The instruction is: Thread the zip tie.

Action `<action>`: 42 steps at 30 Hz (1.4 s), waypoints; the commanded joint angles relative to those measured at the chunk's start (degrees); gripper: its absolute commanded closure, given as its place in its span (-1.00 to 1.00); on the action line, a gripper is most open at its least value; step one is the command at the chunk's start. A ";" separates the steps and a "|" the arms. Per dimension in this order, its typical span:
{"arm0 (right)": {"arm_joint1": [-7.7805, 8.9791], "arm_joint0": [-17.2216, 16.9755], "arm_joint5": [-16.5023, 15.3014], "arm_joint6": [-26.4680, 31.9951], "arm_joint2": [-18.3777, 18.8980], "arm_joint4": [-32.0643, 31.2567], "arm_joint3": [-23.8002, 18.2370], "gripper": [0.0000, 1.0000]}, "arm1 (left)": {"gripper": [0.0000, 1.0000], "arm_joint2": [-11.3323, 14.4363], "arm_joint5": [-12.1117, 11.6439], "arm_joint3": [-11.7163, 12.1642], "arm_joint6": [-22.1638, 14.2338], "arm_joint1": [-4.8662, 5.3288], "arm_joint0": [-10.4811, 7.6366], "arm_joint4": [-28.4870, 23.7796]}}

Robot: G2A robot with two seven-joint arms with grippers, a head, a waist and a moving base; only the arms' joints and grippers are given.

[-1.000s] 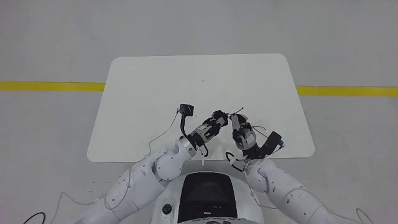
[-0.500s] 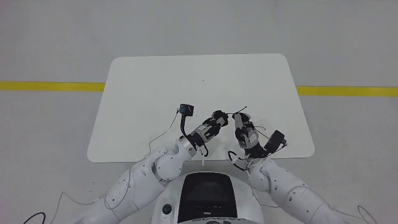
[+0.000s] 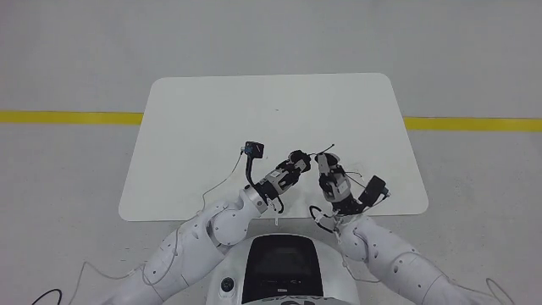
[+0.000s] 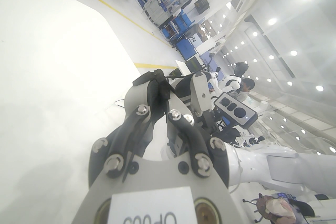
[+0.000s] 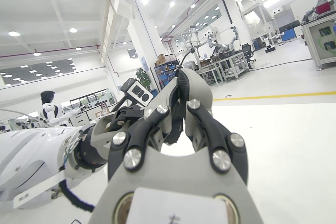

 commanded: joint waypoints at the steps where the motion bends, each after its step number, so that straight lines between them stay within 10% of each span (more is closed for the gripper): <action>1: 0.18 0.13 0.00 -0.41 -0.50 0.08 -0.20 1.00 | 1.00 0.00 0.00 0.00 0.00 0.00 0.00 0.00; 42: -0.01 1.25 0.00 0.66 -0.75 -0.20 3.42 1.00 | 1.00 0.00 0.00 0.00 0.00 0.00 0.00 0.00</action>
